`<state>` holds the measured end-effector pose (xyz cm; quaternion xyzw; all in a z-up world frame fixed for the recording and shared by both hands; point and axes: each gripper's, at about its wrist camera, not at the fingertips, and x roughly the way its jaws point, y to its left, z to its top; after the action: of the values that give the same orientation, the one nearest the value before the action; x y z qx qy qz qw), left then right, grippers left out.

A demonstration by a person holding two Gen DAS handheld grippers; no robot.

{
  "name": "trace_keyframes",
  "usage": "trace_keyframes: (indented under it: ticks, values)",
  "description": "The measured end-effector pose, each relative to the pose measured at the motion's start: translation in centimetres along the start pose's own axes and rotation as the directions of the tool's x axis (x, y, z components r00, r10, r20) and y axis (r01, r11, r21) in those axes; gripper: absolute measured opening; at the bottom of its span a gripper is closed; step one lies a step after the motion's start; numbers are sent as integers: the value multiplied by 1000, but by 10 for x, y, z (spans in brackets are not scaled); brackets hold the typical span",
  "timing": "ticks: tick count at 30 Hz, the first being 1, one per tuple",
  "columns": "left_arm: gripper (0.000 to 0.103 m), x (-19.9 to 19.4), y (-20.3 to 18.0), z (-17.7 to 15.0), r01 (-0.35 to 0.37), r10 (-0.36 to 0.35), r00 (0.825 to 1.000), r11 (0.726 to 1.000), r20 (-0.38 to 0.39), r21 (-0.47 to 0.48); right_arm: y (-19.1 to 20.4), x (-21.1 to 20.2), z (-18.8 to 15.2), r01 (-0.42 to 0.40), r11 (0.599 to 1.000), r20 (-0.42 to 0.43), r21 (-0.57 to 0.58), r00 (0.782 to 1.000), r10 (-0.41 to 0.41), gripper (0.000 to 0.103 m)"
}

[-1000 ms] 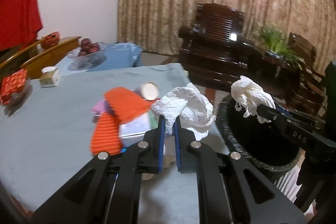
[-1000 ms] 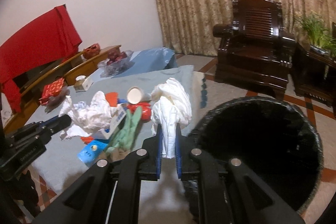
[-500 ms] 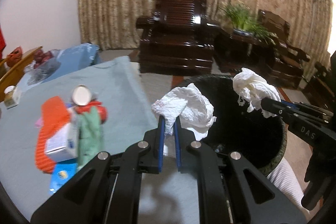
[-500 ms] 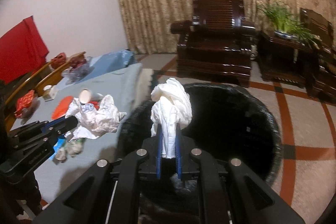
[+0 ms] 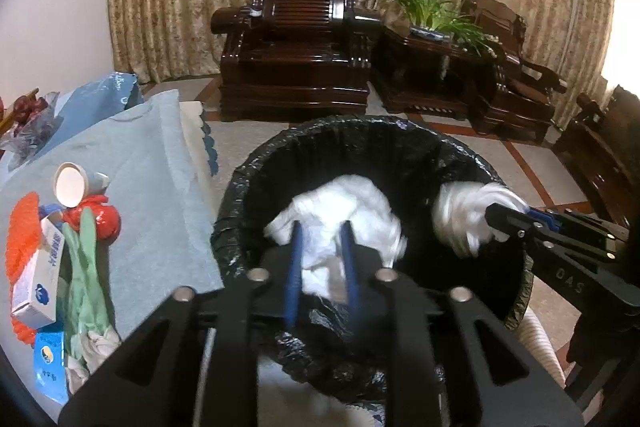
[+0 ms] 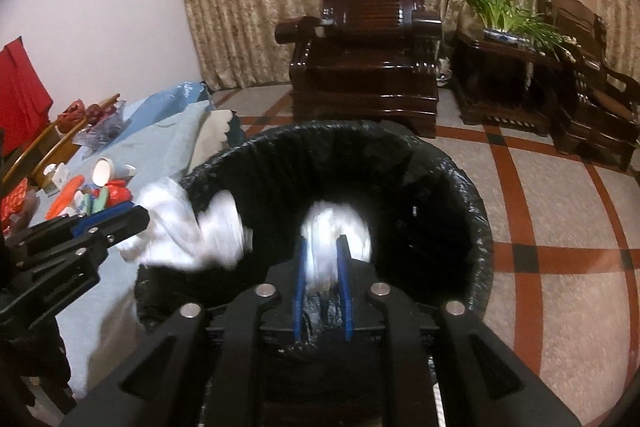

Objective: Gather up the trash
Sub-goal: 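Carry both tissues over the bin and open both grippers to drop them, then move the right gripper back to the green rubber glove on the table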

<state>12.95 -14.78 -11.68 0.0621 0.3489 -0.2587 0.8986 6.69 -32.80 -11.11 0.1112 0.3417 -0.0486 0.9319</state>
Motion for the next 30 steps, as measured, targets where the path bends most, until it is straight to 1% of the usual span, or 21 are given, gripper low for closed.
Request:
trace_keyframes:
  ticks: [1, 2, 3, 4, 5, 6, 7, 8, 10, 13, 16, 18, 19, 22, 25, 27, 30]
  values:
    - [34, 0, 0, -1, 9, -9, 1000, 1000, 0, 2, -2, 1, 0, 5, 1000, -1, 2, 1000, -5, 28]
    - [36, 0, 0, 0, 11, -11, 1000, 1000, 2, 2, -3, 0, -1, 11, 1000, 1, 4, 1000, -11, 36]
    - [39, -1, 1, -1, 11, -11, 1000, 1000, 5, 2, -4, -2, -2, 16, 1000, 5, 9, 1000, -16, 39]
    - [43, -3, 3, -2, 11, -11, 1000, 1000, 6, 0, -4, -3, -2, 19, 1000, 9, 12, 1000, -19, 47]
    - [45, -5, 5, -2, 9, -8, 1000, 1000, 9, -5, -5, -4, -2, 22, 1000, 12, 12, 1000, -22, 60]
    - [50, -7, 6, -1, 6, -6, 1000, 1000, 14, -9, -4, -7, -1, 30, 999, 20, 15, 999, -30, 68]
    - [56, -11, 9, 0, -1, 1, 1000, 1000, 24, -15, -3, -11, 0, 35, 999, 32, 18, 999, -36, 79]
    - [59, -16, 13, 0, -14, 14, 999, 1000, 36, -18, -1, -14, 1, 34, 999, 45, 21, 998, -35, 86]
    - [72, -27, 22, 0, -42, 44, 997, 999, 60, -28, 3, -18, 4, 26, 999, 62, 23, 998, -27, 93]
    - [82, -47, 38, -1, -80, 85, 992, 995, 89, -58, 12, -23, 10, -2, 1000, 85, 16, 996, 1, 96]
    - [86, -70, 57, -5, -132, 142, 983, 987, 118, -87, 30, -26, 15, -35, 999, 103, -1, 994, 35, 97]
    - [86, -84, 73, -9, -164, 178, 976, 980, 126, -113, 43, -26, 18, -57, 998, 109, -19, 992, 59, 97]
    - [86, -94, 85, -13, -190, 208, 970, 972, 128, -135, 50, -26, 19, -70, 997, 112, -30, 991, 73, 97]
    - [86, -112, 109, -19, -243, 268, 955, 953, 128, -182, 76, -24, 22, -114, 991, 116, -70, 986, 122, 97]
    - [86, -129, 134, -27, -302, 334, 934, 927, 125, -222, 102, -20, 24, -154, 982, 111, -109, 980, 166, 97]
    - [86, -139, 152, -35, -343, 379, 918, 907, 119, -244, 120, -16, 24, -181, 974, 105, -133, 975, 196, 97]
    - [86, -149, 168, -44, -377, 416, 903, 887, 106, -267, 148, -7, 23, -217, 961, 90, -172, 968, 235, 97]
